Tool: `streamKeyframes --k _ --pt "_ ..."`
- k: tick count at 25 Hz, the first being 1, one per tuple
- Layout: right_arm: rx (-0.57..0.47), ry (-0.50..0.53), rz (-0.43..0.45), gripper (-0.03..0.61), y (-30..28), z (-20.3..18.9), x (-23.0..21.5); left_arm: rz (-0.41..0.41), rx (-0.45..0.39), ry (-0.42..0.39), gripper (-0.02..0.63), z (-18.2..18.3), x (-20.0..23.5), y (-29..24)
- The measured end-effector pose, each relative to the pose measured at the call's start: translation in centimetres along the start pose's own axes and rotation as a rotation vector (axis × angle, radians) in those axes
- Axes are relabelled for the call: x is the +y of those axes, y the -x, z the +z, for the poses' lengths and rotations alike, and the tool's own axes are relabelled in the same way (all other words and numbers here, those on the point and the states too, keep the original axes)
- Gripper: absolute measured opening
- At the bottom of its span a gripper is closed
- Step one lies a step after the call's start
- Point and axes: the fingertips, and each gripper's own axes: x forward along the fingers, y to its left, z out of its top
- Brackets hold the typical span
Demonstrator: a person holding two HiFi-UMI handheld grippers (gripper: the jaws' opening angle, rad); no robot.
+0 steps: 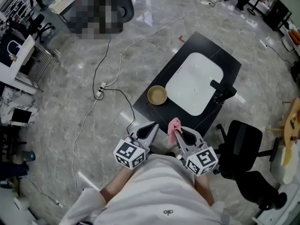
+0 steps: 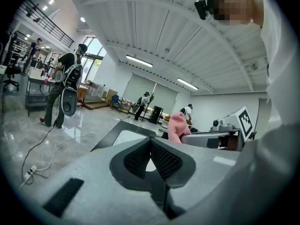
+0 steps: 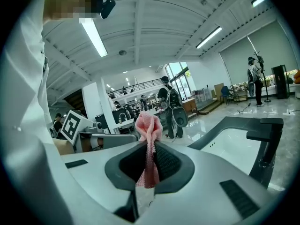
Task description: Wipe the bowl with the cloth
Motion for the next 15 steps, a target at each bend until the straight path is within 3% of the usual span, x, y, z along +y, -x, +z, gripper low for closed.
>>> streamKeyframes --k 15 --pt "-0.045 -0.095 -0.236 0.028 -9.9 1.4 2.4 -0.111 0.04 -0.026 0.012 3.3 12.3 3.3"
